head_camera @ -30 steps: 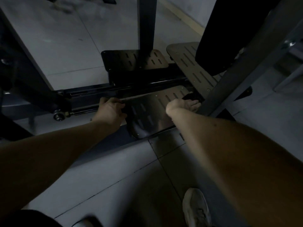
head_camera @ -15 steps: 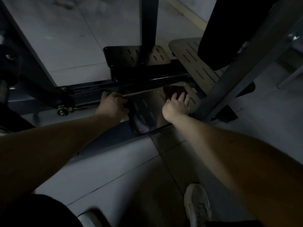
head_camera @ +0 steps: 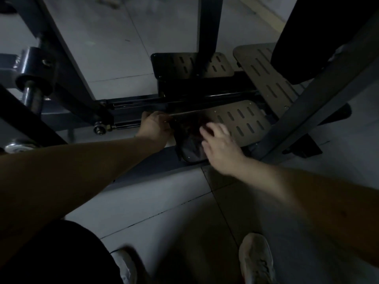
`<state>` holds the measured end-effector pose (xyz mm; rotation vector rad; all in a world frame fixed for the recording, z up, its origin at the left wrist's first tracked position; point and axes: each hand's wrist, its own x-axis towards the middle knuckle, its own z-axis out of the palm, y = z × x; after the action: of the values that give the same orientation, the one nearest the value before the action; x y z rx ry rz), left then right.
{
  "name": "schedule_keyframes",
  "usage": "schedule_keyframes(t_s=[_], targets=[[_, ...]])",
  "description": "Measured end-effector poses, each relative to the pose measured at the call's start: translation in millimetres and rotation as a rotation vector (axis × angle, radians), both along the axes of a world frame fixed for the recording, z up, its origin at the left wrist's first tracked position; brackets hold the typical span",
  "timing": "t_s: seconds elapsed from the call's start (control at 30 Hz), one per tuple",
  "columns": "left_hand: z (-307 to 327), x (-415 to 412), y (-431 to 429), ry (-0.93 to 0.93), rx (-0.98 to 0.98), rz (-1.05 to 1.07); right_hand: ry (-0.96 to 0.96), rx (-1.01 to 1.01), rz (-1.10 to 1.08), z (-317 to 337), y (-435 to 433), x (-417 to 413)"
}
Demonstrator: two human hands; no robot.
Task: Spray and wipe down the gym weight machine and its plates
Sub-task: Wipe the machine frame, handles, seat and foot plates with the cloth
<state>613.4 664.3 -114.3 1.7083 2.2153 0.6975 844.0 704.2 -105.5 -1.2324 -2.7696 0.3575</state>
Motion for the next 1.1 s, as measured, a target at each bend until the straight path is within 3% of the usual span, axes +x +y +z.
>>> schedule_keyframes(t_s=[0.1,0.2,0.47,0.57,0.77,0.9,1.03,1.1], targets=[[-2,-6,2,-0.044,-0.049,0.017,0.078,-0.056,-0.008,-2,35,-37],[-2,-11,3,-0.108,-0.081,0.003,0.102,-0.086,0.151,-7,31,-55],[1,-14,0,-0.313,-0.068,0.080,0.039,-0.096,0.547,1,-32,21],[3,-12,3,-0.319,-0.085,0.086,0.011,-0.044,0.479,10,-16,31],[1,-11,4,-0.364,-0.102,0.083,0.134,-0.030,-0.033,-1,17,-41],[-1,-9,7,-0.282,-0.103,0.082,0.239,-0.013,0.093,-15,-22,-46],[-2,-10,7,-0.295,-0.130,0.101,0.175,-0.045,0.325,-9,-55,6],[-1,-10,9,-0.327,-0.128,0.103,0.152,0.006,0.267,-7,-41,28]])
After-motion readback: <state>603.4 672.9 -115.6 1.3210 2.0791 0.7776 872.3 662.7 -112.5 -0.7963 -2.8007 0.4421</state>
